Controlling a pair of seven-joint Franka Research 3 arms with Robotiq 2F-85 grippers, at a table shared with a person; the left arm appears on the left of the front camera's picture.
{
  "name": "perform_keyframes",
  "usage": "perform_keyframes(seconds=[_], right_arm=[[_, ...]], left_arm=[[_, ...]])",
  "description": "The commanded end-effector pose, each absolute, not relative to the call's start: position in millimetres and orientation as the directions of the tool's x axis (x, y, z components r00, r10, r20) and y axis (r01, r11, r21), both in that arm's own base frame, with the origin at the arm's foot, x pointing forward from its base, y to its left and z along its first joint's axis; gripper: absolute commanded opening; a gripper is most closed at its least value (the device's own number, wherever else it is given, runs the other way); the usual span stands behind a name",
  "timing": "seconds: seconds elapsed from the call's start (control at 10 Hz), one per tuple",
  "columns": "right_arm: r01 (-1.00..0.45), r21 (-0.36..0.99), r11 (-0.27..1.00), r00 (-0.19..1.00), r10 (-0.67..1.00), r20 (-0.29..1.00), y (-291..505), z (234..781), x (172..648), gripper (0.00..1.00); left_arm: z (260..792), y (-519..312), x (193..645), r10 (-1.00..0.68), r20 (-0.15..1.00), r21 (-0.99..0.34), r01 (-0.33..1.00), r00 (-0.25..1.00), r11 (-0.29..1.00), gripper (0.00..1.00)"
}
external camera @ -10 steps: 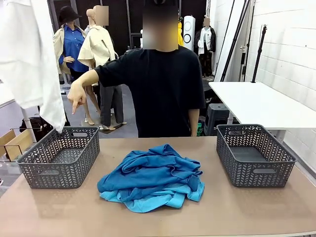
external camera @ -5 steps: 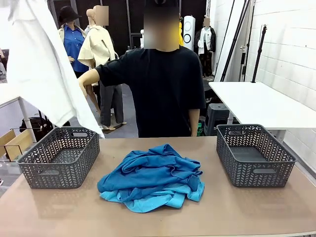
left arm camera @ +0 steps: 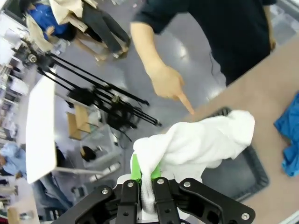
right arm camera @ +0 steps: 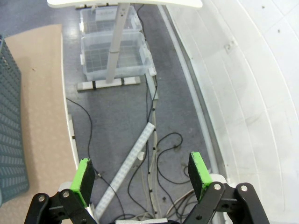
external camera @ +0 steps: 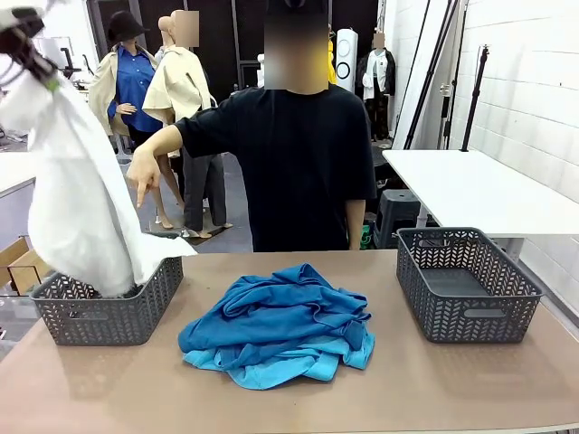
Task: Sort the tops and bottoms.
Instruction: Sort the clothes according to human instructions.
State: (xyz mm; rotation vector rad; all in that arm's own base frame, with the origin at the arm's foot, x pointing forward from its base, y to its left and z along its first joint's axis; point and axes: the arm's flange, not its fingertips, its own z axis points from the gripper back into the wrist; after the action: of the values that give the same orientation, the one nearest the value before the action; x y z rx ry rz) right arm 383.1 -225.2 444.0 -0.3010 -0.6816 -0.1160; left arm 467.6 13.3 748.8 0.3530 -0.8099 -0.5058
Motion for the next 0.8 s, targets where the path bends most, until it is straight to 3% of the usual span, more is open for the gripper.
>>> perform_keyframes(seconds=[0.0,0.2,0.7], right_arm=[[0.195,-0.241,0.951,0.777,0.0,0.63,-225,443,383,1.0],[0.195,-0.241,0.951,0.777,0.0,0.63,-225,443,383,1.0],[0.195,-0.241,0.951,0.777,0.0,0.63,-225,443,383,1.0]], left_arm=[[716,7,474,-0.505,0.564,0.413,0.306,0.654,0.858,0.0],[666,5,485,-0.475,0.506,0.407,0.287,0.72,0.867,0.0],[547,-11,457,-0.484,0.339,0.32,0.384,0.807,0.866,0.0]])
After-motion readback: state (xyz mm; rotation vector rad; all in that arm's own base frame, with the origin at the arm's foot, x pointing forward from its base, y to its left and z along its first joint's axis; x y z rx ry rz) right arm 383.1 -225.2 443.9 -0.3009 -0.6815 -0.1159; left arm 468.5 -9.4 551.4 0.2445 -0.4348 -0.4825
